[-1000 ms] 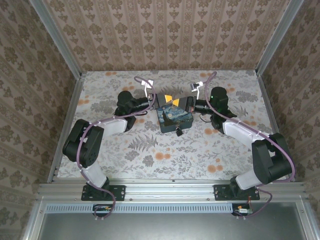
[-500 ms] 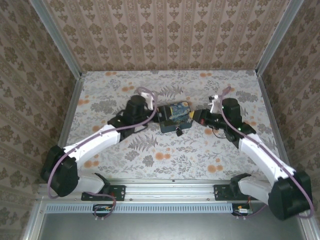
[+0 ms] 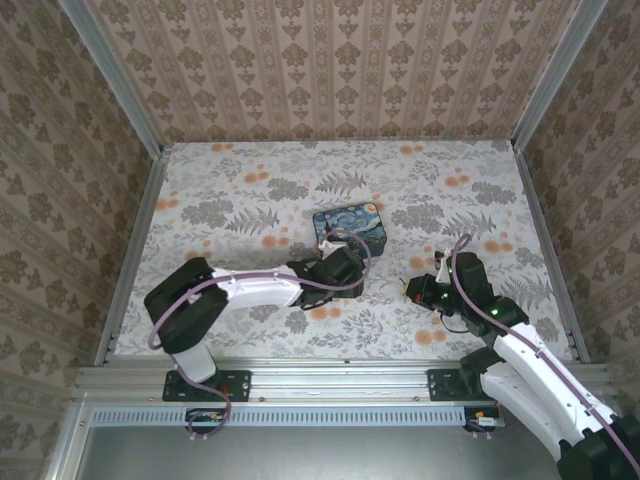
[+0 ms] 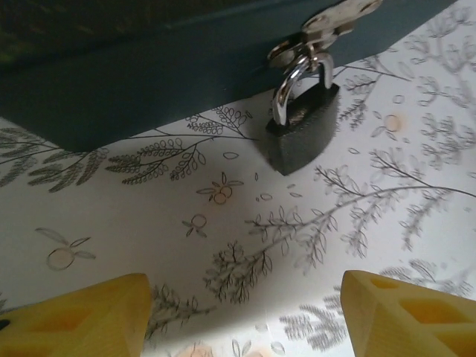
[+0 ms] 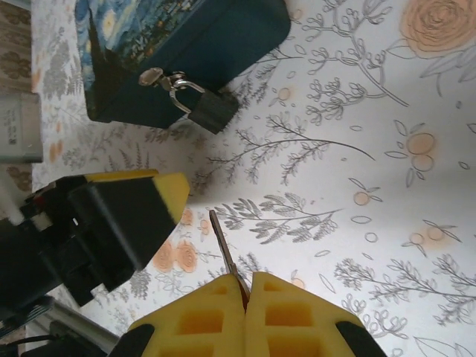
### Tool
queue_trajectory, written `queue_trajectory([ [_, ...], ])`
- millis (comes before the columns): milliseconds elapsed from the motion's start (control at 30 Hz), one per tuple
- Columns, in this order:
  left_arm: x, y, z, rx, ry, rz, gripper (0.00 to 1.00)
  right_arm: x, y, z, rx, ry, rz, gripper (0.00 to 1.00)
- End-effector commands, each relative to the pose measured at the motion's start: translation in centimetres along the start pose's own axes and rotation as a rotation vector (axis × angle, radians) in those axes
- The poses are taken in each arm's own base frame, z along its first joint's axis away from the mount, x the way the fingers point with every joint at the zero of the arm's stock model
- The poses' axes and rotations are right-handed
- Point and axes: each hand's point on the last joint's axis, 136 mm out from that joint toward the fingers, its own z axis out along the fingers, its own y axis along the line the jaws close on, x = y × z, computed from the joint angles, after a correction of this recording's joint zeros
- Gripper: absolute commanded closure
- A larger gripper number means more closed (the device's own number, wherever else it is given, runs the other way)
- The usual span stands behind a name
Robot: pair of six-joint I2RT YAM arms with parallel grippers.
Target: Unlock a padlock with a key
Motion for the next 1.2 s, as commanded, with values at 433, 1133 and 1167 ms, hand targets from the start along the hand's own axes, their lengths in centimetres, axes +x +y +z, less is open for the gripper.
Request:
queue_trajectory([
  [433, -3.8, -1.6, 4.1, -0.104, -0.173, -0.229, 0.32, -0.5, -1.8, 0.2, 0.067, 0.002, -0.023, 1.00],
  [1133, -4.1, -1.4, 5.8, -0.113, -0.204, -0.295, 0.63, 1.5, -1.9, 1.6, 0.010, 0.090, -0.026, 1.00],
  [1167, -4.0, -1.4, 5.8, -0.105, -0.199, -0.298, 0.65, 1.6, -1.9, 1.7, 0.007, 0.095, -0.025, 1.00],
])
